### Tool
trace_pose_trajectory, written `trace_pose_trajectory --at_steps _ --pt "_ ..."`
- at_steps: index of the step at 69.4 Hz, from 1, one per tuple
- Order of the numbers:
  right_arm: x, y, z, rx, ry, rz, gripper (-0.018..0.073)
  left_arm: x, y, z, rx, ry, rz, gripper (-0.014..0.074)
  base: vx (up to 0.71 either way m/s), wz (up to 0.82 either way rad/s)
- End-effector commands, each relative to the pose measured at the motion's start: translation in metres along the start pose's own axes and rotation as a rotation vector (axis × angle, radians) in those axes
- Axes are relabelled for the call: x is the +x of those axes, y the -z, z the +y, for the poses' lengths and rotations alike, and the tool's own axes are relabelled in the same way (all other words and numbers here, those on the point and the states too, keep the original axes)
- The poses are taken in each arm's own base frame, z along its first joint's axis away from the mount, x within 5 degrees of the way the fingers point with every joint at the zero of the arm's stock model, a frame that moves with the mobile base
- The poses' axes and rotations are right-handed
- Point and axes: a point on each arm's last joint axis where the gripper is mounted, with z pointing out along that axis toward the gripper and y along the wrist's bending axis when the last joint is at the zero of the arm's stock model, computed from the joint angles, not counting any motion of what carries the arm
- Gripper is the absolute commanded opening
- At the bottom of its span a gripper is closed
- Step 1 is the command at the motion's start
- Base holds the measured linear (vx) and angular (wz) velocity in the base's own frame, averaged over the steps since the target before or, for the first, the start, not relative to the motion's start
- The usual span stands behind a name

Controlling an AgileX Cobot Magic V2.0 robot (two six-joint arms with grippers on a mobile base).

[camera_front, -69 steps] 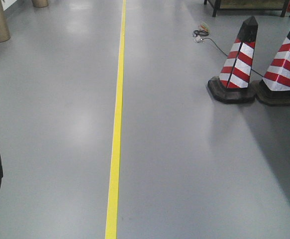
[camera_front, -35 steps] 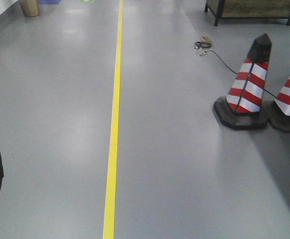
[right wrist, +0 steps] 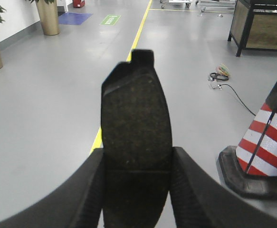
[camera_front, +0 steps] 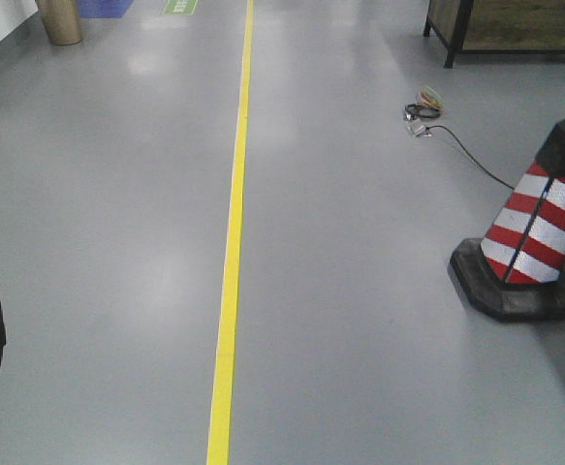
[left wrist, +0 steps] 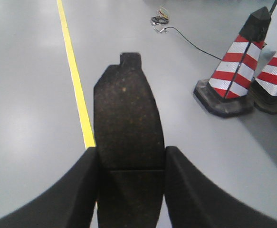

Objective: Move and align brake pads A on conveyor
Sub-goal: 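Drive along the yellow floor line past the striped cones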

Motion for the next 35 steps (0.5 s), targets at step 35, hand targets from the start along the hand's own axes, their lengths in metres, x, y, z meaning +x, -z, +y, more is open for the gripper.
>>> trace_pose_trajectory --at_steps 35 --pt "-0.0174 0.0034 -0.0007 0.007 0.016 -0.123 -0.0004 -0.0157 0.0040 -0.0051 0.048 -0.004 -0.103 -0.0006 0.66 -0.02"
